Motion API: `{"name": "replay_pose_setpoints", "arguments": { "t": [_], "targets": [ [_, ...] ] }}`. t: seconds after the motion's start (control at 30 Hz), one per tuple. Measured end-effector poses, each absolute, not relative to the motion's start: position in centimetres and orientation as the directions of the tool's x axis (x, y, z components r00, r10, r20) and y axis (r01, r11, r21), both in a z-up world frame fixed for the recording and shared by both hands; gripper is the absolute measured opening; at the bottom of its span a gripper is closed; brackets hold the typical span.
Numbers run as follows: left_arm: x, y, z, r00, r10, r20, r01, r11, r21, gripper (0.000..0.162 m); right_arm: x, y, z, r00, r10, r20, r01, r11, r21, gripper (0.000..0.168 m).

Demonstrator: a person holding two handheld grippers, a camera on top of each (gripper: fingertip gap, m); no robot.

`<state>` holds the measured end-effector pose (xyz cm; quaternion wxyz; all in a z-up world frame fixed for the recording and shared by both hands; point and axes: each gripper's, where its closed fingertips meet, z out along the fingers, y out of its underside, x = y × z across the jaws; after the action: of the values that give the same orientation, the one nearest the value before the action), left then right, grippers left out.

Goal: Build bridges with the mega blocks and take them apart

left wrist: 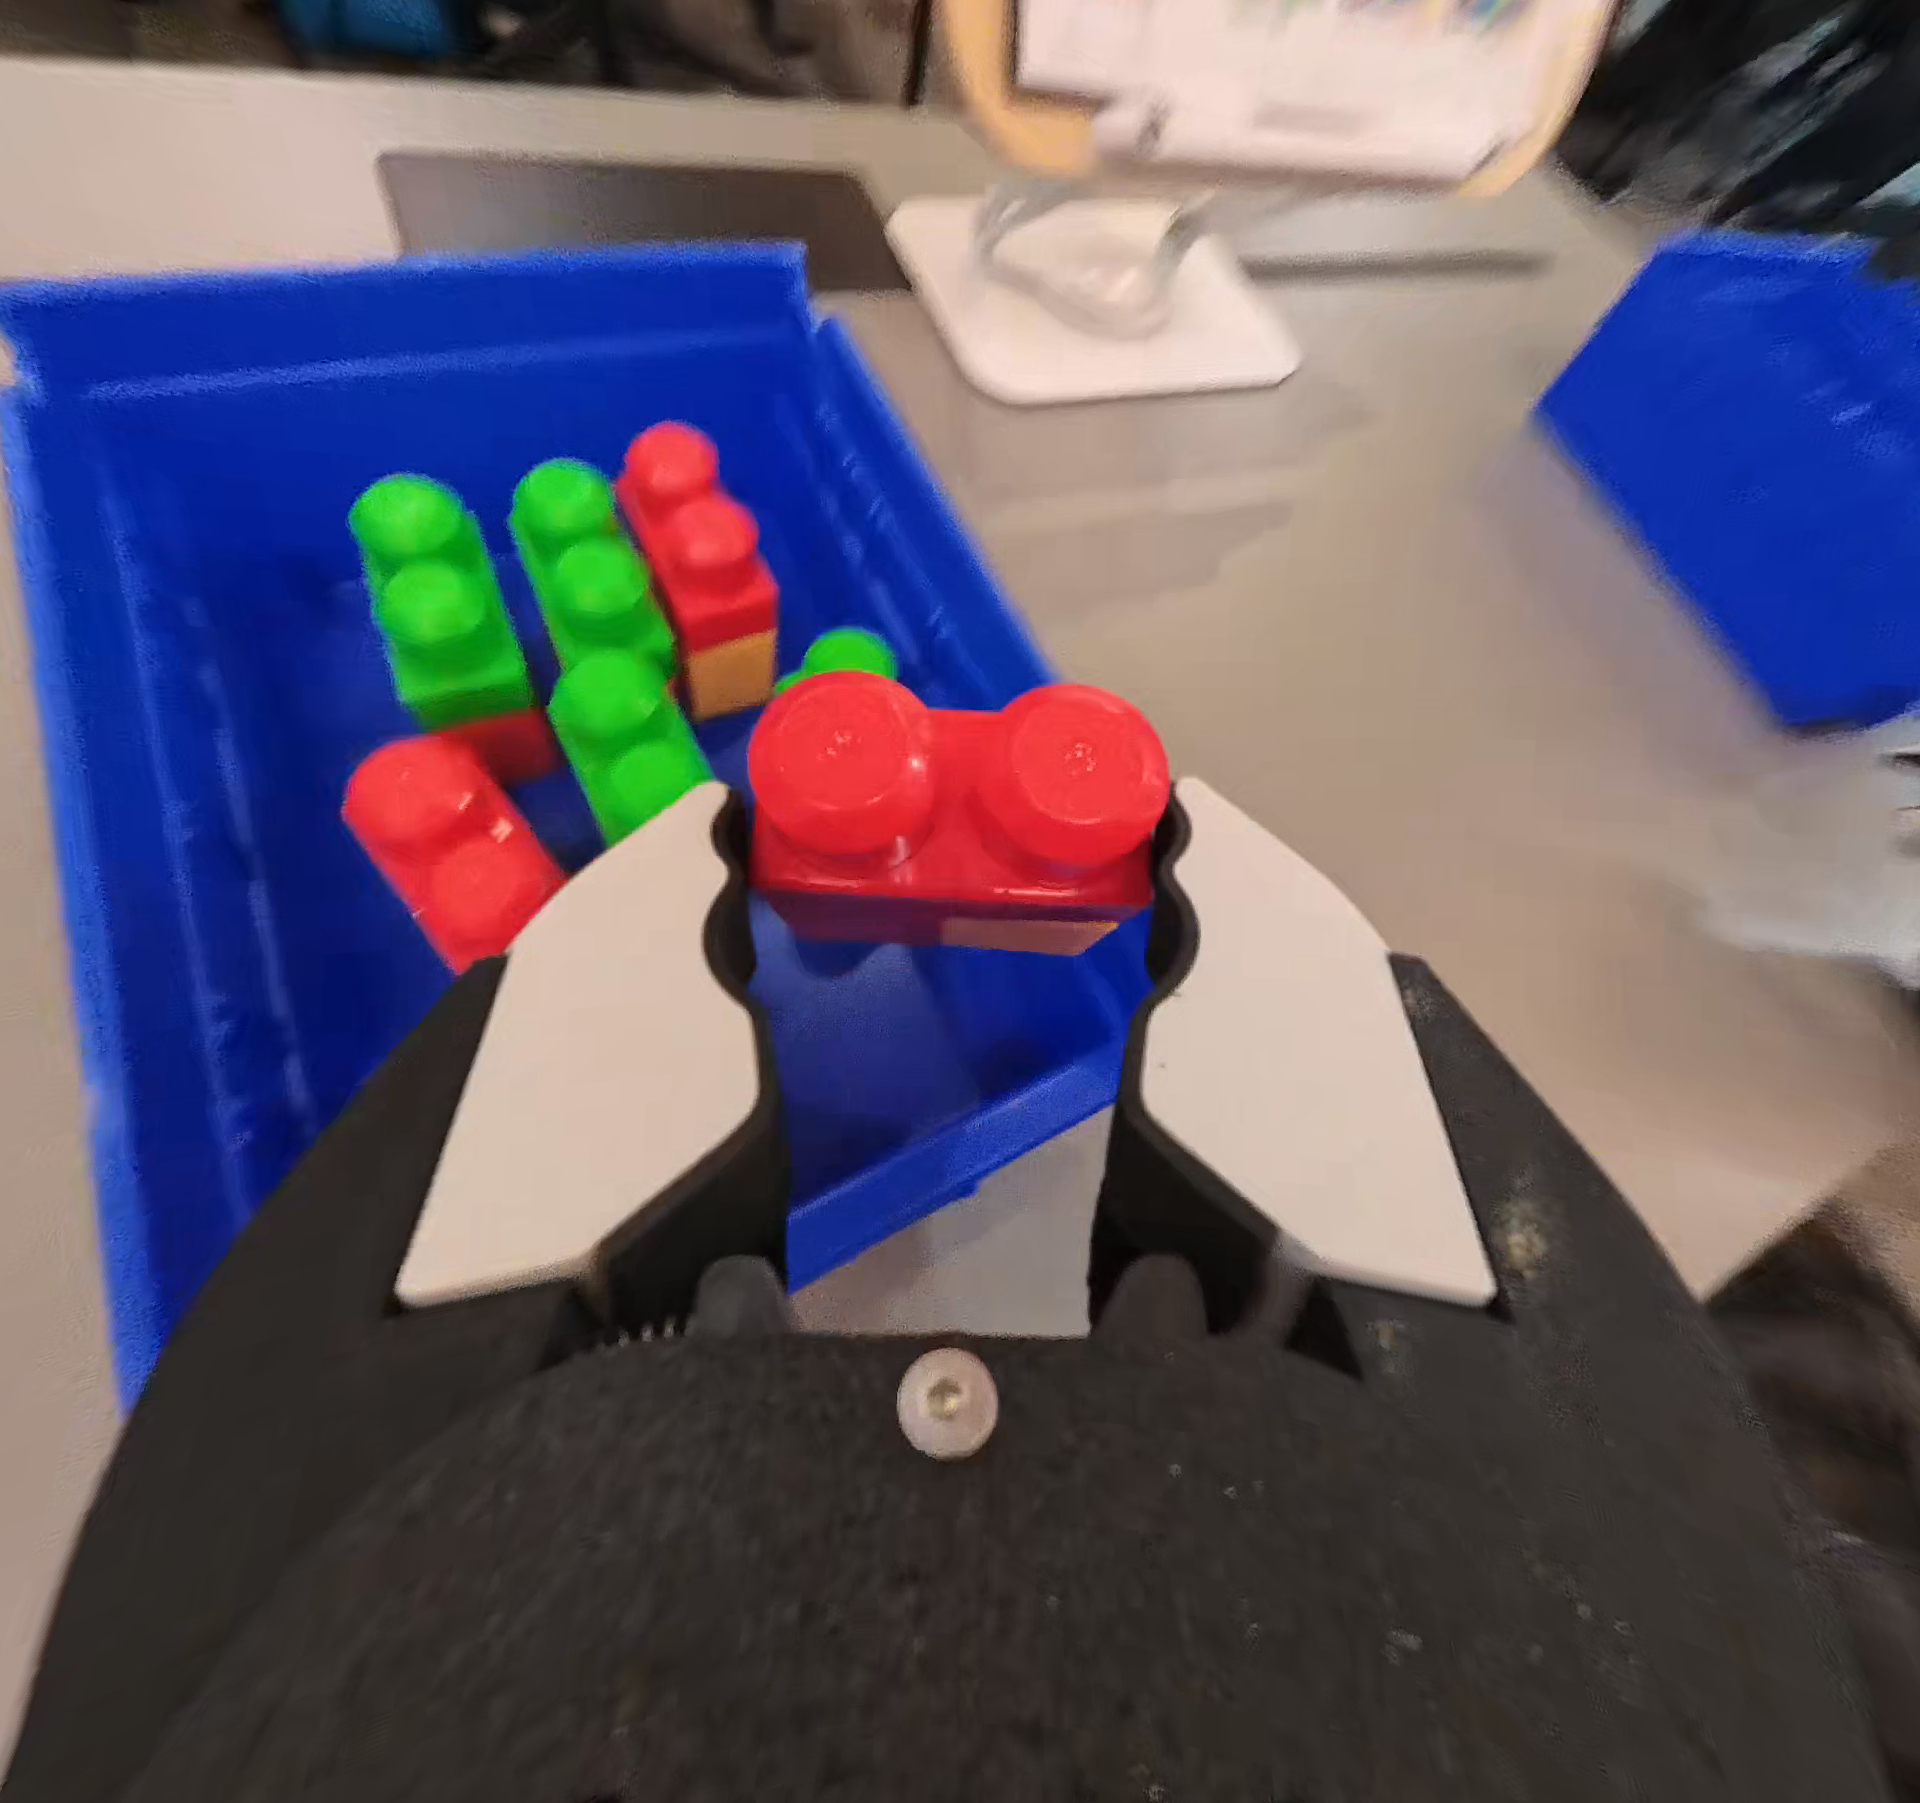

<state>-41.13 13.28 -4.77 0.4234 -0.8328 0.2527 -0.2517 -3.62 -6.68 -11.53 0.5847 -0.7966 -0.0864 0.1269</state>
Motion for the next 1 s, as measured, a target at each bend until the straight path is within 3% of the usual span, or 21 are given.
{"name": "replay_pose_setpoints", "arguments": {
  "t": [0.13, 0.27, 0.4, 0.6, 0.73, 1.0],
  "targets": [
    [-36.1, 12.4, -0.3, 0.572, -0.741, 0.350, -0.126, -0.502, -0.856, 0.074, -7.1, -4.7, -9.5, 0.928, 0.373, -0.013, 0.094, -0.266, -0.959, 0.039],
    [-29.0, 11.8, -0.4, 0.548, -0.787, 0.284, -0.255, -0.480, -0.839, 0.074, -13.0, -2.1, -5.8, 0.877, 0.448, 0.176, 0.276, -0.167, -0.947, 0.052],
    [-21.8, 10.3, -0.3, 0.473, -0.838, 0.273, -0.339, -0.459, -0.822, 0.074, -15.9, 2.1, -3.1, 0.883, 0.370, 0.289, 0.345, -0.094, -0.934, 0.051],
    [-16.6, 8.5, 0.5, 0.367, -0.867, 0.338, -0.339, -0.463, -0.819, 0.074, -15.4, 5.7, -1.7, 0.922, 0.344, 0.177, 0.229, -0.116, -0.967, 0.050],
    [-15.5, 7.4, -0.1, 0.317, -0.878, 0.358, -0.357, -0.460, -0.813, 0.074, -15.6, 5.9, -1.8, 0.900, 0.396, 0.182, 0.242, -0.106, -0.964, 0.035],
    [-15.2, 7.4, -1.5, 0.312, -0.880, 0.358, -0.365, -0.459, -0.810, 0.073, -15.4, 6.0, -3.6, 0.877, 0.425, 0.223, 0.318, -0.166, -0.934, 0.035]
  ]
}}
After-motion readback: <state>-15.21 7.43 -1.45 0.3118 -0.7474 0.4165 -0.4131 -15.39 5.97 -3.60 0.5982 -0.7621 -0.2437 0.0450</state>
